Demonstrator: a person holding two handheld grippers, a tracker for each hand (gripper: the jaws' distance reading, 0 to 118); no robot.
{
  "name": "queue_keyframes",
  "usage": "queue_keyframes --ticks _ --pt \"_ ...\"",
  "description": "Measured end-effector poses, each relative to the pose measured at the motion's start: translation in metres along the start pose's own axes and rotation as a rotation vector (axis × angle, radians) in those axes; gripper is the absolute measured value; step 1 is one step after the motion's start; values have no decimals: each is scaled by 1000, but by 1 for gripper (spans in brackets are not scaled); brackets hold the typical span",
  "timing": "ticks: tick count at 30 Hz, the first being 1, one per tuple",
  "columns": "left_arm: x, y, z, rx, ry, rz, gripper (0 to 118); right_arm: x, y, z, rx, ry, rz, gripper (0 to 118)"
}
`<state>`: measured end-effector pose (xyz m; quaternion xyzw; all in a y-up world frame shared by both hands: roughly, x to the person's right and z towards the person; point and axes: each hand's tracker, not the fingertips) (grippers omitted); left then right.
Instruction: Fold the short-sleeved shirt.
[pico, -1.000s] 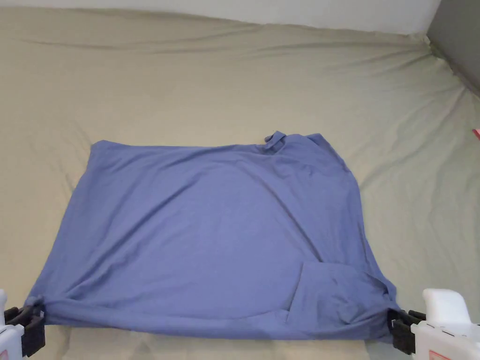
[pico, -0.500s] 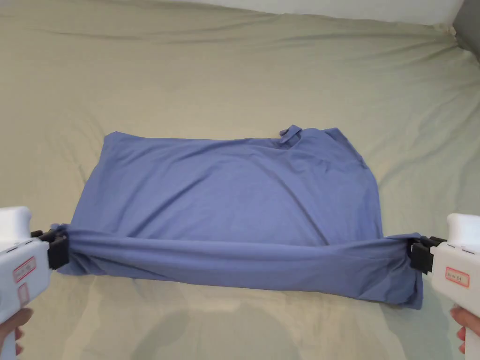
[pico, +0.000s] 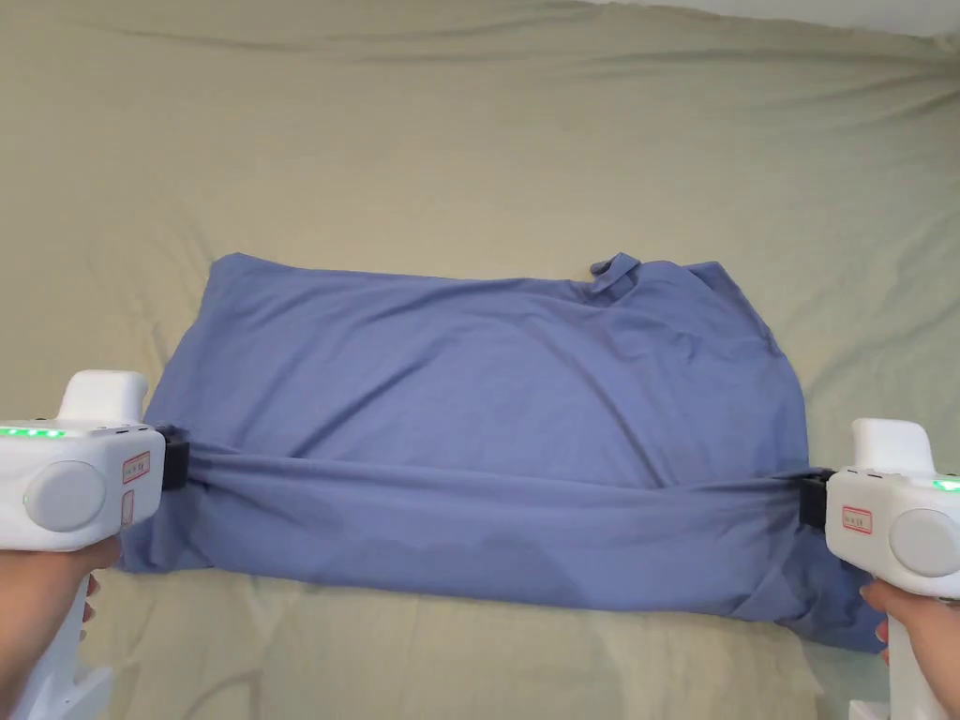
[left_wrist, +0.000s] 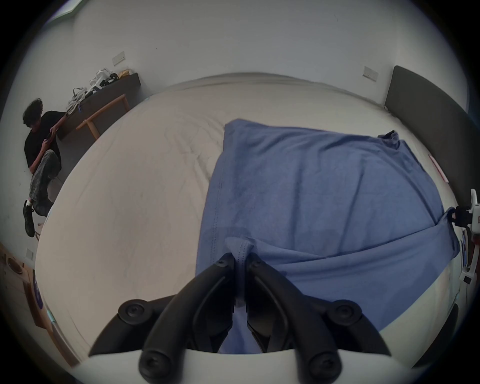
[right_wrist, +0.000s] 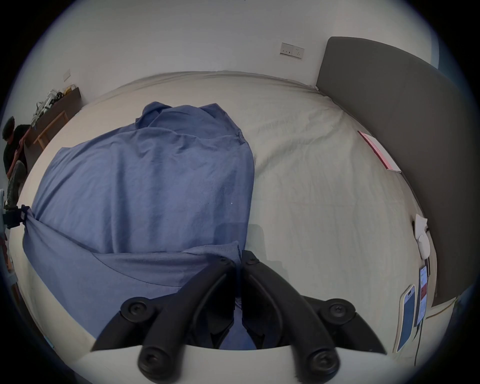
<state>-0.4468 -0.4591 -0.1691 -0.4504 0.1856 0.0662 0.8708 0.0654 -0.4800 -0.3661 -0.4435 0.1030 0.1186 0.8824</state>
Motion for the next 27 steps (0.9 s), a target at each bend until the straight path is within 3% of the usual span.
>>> queue_keyframes --ticks 4,7,8,9,10,11,12,13,16,18,21,24,25,27 --pt "3 -6 -25 -40 6 -46 7 -10 -3 -22 -48 -23 78 6" --pt "5 0 -22 -22 13 -45 7 -10 -4 -21 -23 -31 69 8" --pt "4 3 -22 -22 7 -35 12 -11 -4 -21 -17 -30 58 17" --pt "2 6 -20 -25 -2 -30 28 -11 -3 -19 -11 -32 60 34" --pt "2 10 -14 -23 21 -36 55 -11 0 -14 -6 -62 85 72" --pt "2 13 -6 -18 37 -49 72 -7 4 -9 -11 -81 100 93" --pt "0 15 7 15 22 -50 83 -4 9 1 -2 -61 90 102" --pt "-1 17 26 82 -6 -35 90 -2 15 20 65 -38 53 102" --pt "1 26 76 224 -35 20 95 -3 36 76 188 9 -9 102" --pt "7 31 111 331 -15 27 99 -9 48 116 288 48 4 102" --pt "16 33 164 508 -24 33 114 -27 55 182 461 98 75 102" --pt "30 26 211 660 -30 16 112 -54 53 243 608 90 112 95" --pt "36 23 224 694 -18 14 105 -63 50 259 655 76 123 88" --pt "49 15 244 759 -6 -5 101 -81 42 282 728 32 158 86"
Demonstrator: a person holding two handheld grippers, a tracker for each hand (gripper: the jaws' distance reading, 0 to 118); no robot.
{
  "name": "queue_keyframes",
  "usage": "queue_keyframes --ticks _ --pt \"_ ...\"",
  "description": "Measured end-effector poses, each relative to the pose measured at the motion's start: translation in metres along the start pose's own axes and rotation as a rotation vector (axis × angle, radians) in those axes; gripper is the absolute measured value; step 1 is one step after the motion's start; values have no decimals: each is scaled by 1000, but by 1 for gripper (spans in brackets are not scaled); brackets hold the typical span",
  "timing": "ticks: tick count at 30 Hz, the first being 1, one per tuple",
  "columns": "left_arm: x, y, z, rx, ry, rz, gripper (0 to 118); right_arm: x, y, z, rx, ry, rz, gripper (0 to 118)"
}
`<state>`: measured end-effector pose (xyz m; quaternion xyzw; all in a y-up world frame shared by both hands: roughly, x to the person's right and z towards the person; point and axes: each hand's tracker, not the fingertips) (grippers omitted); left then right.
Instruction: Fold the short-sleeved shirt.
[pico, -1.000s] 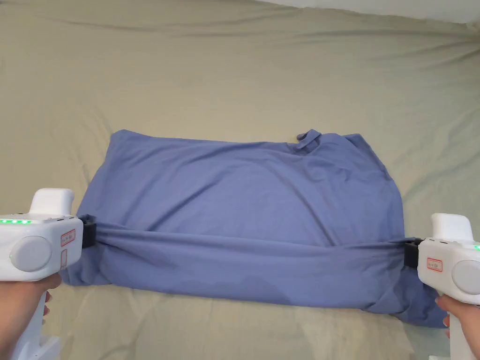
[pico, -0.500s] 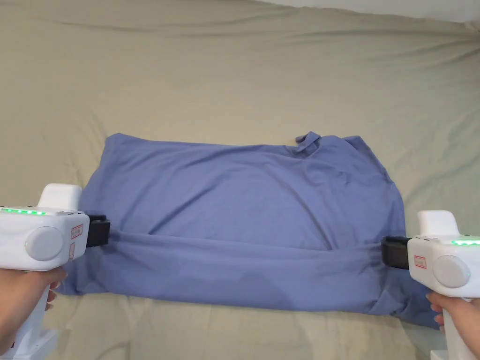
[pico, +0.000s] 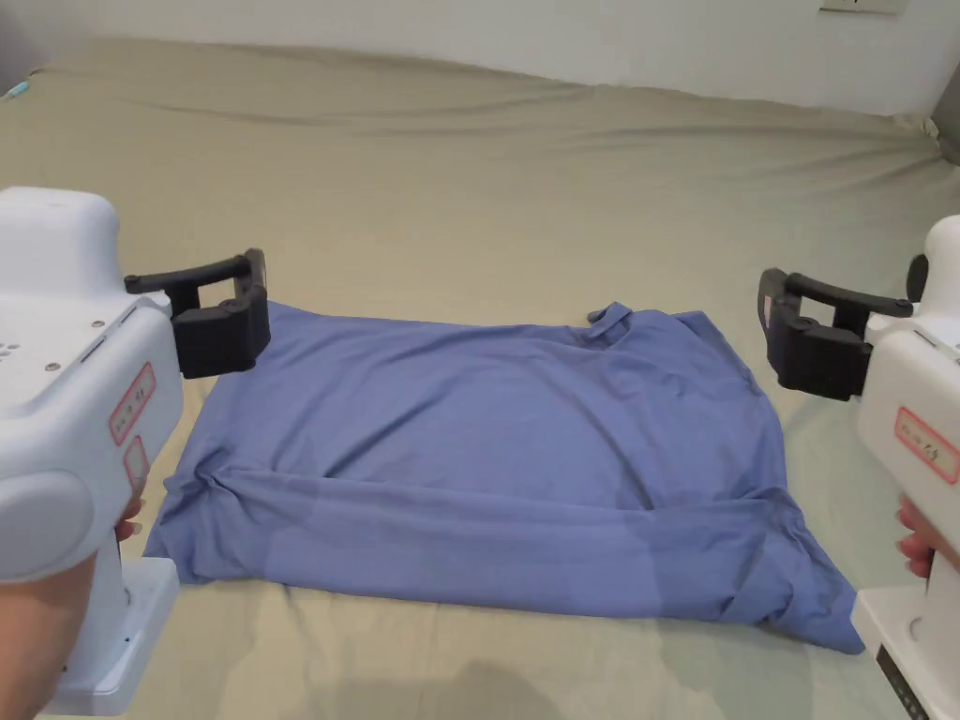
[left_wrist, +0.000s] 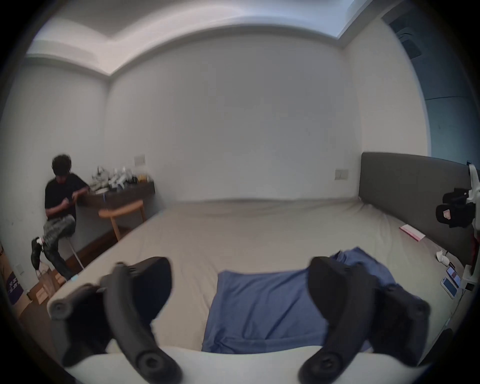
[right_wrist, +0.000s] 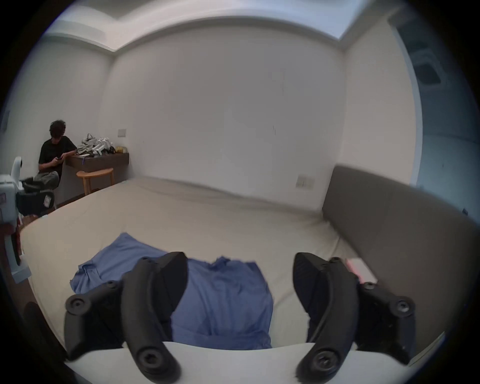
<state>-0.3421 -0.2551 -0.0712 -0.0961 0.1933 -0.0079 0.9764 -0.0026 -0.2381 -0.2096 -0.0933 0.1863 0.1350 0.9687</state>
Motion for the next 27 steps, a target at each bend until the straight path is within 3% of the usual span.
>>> queue_keyframes --ticks 1,2,3,4,5,7,9,19,23,27 --pt "7 3 10 30 18 -13 92 -10 4 9 21 -11 32 81" --pt "13 5 18 45 34 -27 75 -17 4 16 43 -9 48 70" --pt "18 5 23 71 50 -44 54 -25 4 23 65 -10 54 54" --pt "24 6 30 87 52 -60 32 -31 0 24 70 -10 56 25" --pt "27 7 36 99 38 -68 25 -35 -1 27 69 -12 60 7" --pt "36 8 46 116 26 -97 20 -45 -5 31 75 -2 91 2" --pt "41 8 49 124 27 -137 0 -50 -8 29 53 10 100 2" --pt "39 -11 40 43 14 -192 0 -52 -19 24 -30 67 121 2" --pt "28 -70 14 -142 28 -339 0 -47 -33 17 -79 101 116 2" --pt "-14 -137 -29 -473 -17 -131 0 -37 -46 15 -110 71 133 2"
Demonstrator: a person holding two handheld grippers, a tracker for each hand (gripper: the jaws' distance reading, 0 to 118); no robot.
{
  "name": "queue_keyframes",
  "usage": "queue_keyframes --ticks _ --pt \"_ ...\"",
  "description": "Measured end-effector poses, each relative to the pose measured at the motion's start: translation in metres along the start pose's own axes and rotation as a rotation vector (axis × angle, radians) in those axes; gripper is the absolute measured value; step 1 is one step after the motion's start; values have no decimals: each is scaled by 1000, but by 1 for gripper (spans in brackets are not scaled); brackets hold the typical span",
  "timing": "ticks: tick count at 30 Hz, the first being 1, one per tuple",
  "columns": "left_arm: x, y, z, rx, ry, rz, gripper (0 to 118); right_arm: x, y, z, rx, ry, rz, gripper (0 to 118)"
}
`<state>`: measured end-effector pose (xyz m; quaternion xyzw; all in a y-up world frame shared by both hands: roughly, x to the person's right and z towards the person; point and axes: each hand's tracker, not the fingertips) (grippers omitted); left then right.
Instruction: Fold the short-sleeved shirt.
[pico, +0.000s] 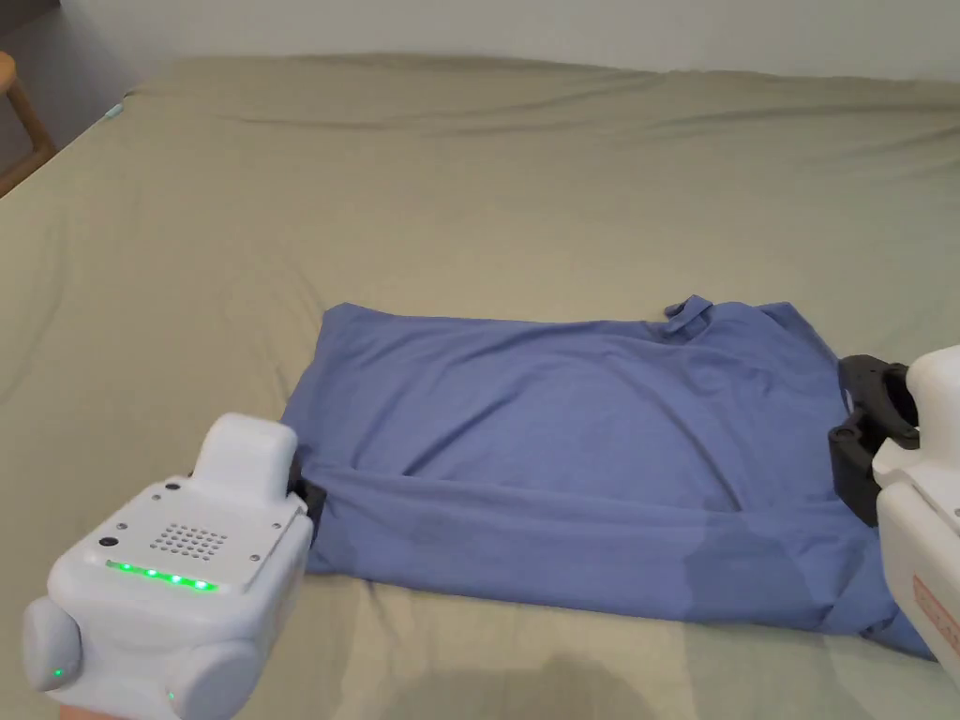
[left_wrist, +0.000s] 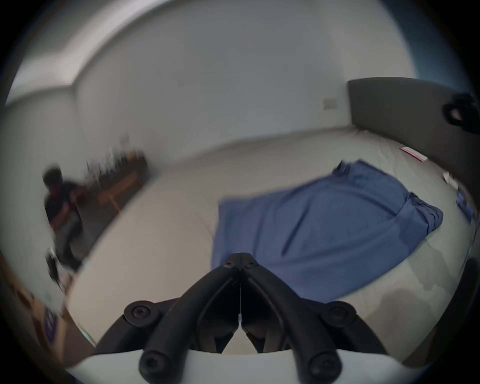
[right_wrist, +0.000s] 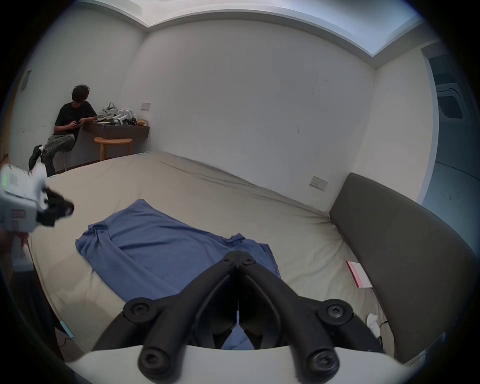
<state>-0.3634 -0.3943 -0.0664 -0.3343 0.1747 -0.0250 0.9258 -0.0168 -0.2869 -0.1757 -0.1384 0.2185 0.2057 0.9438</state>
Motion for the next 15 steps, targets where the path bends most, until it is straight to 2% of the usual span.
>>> queue_keyframes --ticks 1,3,4,5,6,7,8,11,13,14,15 --pt "-11 -11 -19 -49 -10 82 0 2 -4 0 -10 -3 -12 2" --pt "-27 -23 -48 -161 -3 149 0 7 -10 -3 -26 -18 -26 2" --pt "-32 -28 -59 -164 18 159 4 9 -13 -4 -36 -29 -29 2" --pt "-38 -30 -68 -167 10 166 26 10 -16 -5 -44 -36 -29 2" --pt "-44 -31 -78 -196 -17 167 60 13 -18 -6 -56 -41 -32 2" --pt "-47 -31 -89 -227 -32 153 104 15 -21 -8 -67 -42 -38 2" --pt "-50 -31 -95 -219 -31 162 118 18 -23 -10 -76 -41 -41 2" --pt "-57 -27 -122 -271 41 193 116 24 -31 -13 -108 -51 -46 2" --pt "-61 -32 -135 -305 37 253 115 29 -37 -14 -125 -55 -53 2" --pt "-61 -33 -139 -338 13 282 111 33 -39 -14 -134 -51 -70 2" --pt "-59 -34 -142 -368 -25 291 101 40 -43 -16 -154 -29 -117 2"
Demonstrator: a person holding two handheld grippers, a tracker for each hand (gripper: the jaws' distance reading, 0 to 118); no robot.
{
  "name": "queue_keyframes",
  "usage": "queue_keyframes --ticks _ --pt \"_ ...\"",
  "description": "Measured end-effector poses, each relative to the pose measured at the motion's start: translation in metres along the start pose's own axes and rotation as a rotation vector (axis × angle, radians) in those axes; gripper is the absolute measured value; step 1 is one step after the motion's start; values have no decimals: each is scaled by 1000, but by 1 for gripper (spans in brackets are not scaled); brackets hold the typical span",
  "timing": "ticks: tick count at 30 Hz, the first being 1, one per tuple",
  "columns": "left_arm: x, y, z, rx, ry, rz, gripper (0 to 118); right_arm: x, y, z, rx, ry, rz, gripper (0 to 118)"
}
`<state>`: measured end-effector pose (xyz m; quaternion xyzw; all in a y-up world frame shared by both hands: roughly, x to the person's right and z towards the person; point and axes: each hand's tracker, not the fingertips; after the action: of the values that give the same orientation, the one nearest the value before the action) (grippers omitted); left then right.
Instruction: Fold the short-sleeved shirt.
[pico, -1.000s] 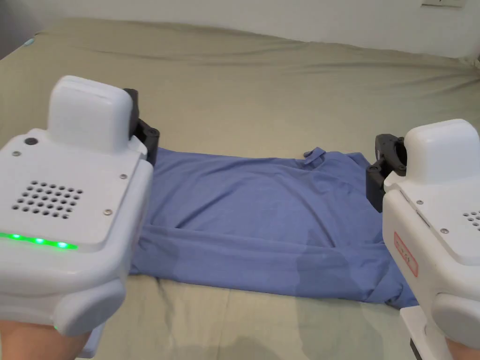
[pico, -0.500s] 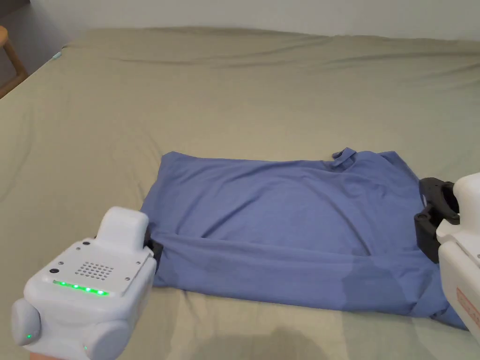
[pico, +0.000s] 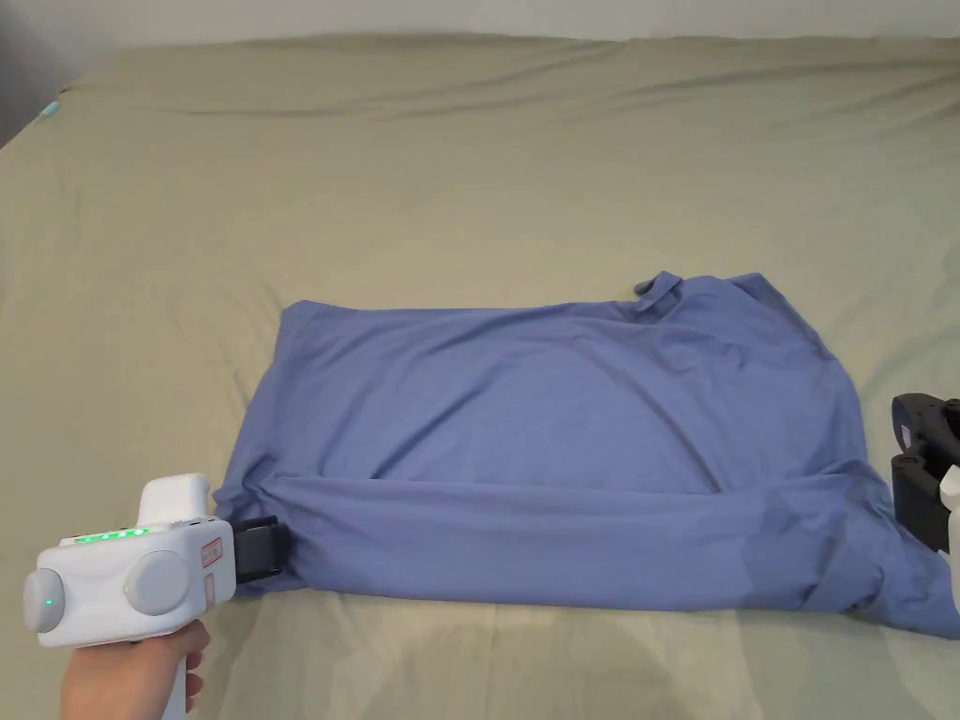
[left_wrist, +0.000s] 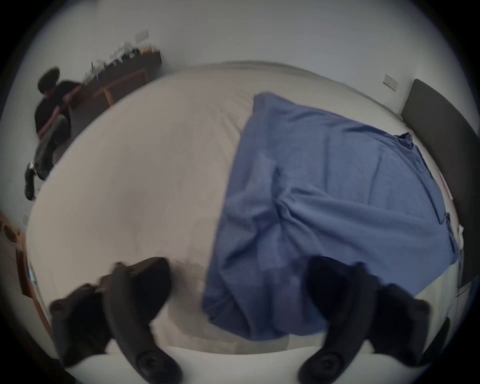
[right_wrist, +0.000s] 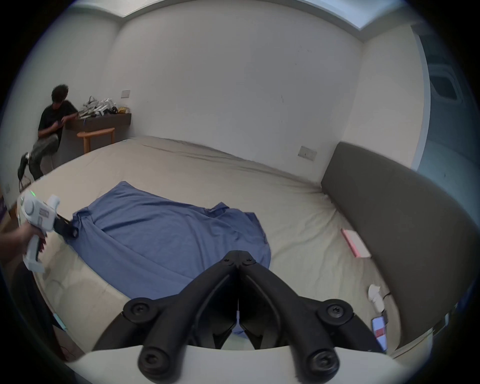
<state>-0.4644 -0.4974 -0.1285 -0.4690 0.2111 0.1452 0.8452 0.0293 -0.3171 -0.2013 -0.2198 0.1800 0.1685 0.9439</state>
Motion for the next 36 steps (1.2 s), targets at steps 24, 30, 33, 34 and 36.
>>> queue_keyframes --ticks 24,30,33,34,36 --pt "37 -2 94 194 -37 -194 7 86 -135 -169 -636 25 -286 84" --pt "37 -16 79 164 -16 -208 7 56 -125 -170 -647 70 -213 66" --pt "35 -16 77 181 -14 -199 7 53 -116 -170 -660 47 -196 5" --pt "35 -15 77 171 -15 -198 7 49 -114 -170 -651 33 -101 5" --pt "34 -13 80 168 -20 -196 7 46 -114 -166 -669 62 -74 5"
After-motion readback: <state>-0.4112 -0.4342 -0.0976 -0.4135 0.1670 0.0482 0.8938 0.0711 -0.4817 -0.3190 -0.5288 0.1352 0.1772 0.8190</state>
